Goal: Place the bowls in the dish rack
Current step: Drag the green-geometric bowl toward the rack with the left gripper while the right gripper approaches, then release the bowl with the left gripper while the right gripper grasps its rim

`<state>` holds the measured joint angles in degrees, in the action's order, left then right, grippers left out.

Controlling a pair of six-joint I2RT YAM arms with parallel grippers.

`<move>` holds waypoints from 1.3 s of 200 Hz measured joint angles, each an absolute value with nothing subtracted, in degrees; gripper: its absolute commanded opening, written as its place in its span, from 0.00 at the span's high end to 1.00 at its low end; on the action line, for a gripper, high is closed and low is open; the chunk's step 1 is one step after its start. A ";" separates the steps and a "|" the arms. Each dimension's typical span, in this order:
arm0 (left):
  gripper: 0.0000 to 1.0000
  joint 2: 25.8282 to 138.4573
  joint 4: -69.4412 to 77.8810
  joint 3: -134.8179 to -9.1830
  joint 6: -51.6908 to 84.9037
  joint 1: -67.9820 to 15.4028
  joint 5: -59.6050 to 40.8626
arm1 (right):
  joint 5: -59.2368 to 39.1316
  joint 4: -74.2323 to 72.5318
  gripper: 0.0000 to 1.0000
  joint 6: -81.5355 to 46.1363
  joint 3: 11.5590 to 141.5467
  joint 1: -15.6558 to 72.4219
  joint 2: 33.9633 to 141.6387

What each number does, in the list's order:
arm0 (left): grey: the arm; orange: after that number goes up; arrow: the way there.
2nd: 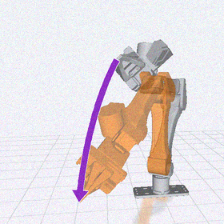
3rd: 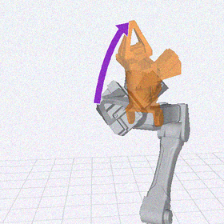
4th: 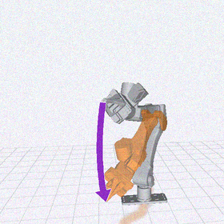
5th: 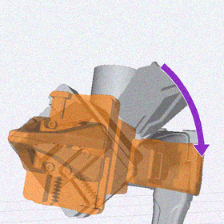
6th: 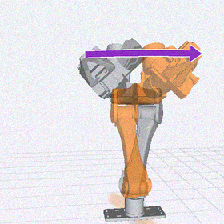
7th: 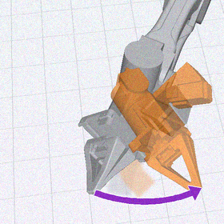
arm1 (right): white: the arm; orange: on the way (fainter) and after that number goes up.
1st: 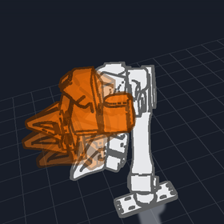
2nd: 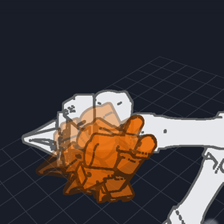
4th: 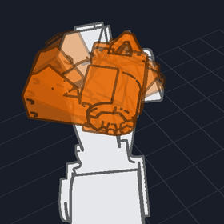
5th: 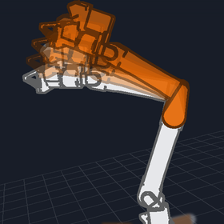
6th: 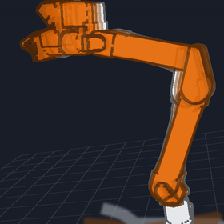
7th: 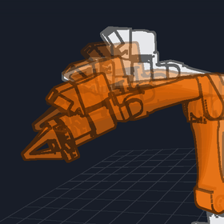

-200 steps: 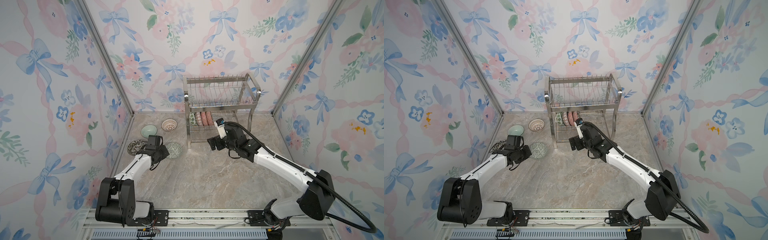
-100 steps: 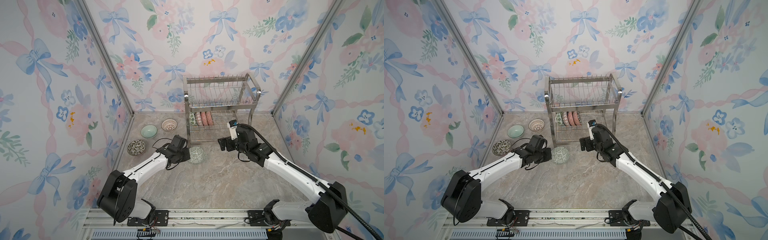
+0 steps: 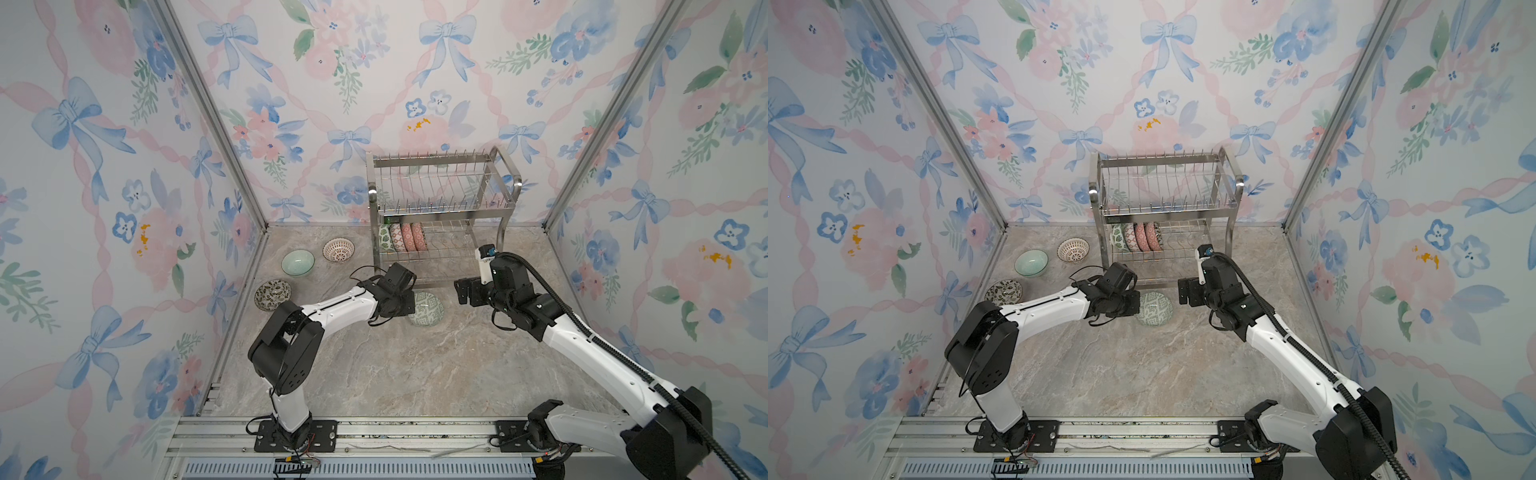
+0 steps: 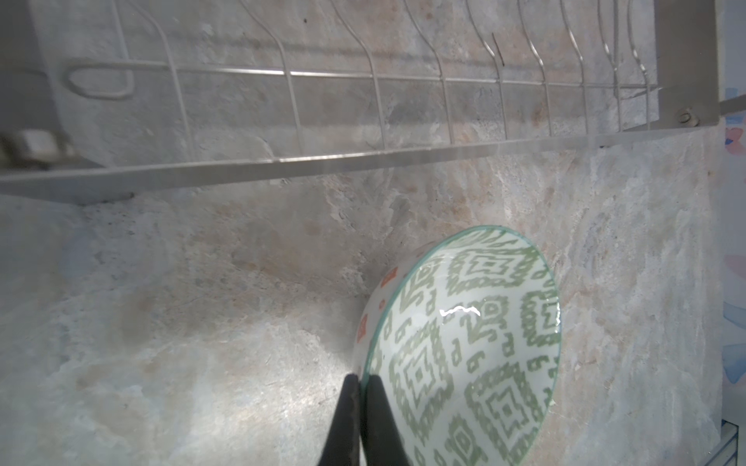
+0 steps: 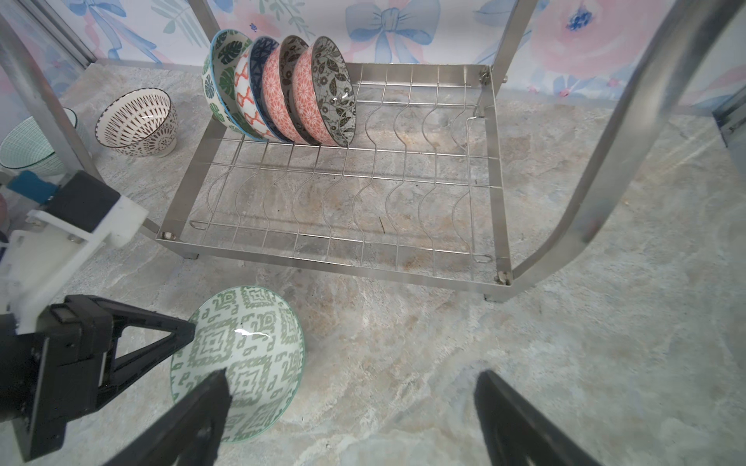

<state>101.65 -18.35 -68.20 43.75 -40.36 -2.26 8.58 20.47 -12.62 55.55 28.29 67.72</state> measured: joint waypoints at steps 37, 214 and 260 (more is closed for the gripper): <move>1.00 102.54 -18.33 -69.04 43.70 -41.21 -2.42 | 8.54 20.56 0.03 -12.67 55.31 28.16 67.51; 0.56 101.97 -18.63 -71.68 37.10 -41.67 -1.02 | 7.14 20.56 0.04 -12.69 55.31 28.16 69.04; 0.42 95.68 -20.05 -71.83 33.19 -41.65 3.51 | 6.66 20.58 0.04 -13.04 55.31 28.67 69.89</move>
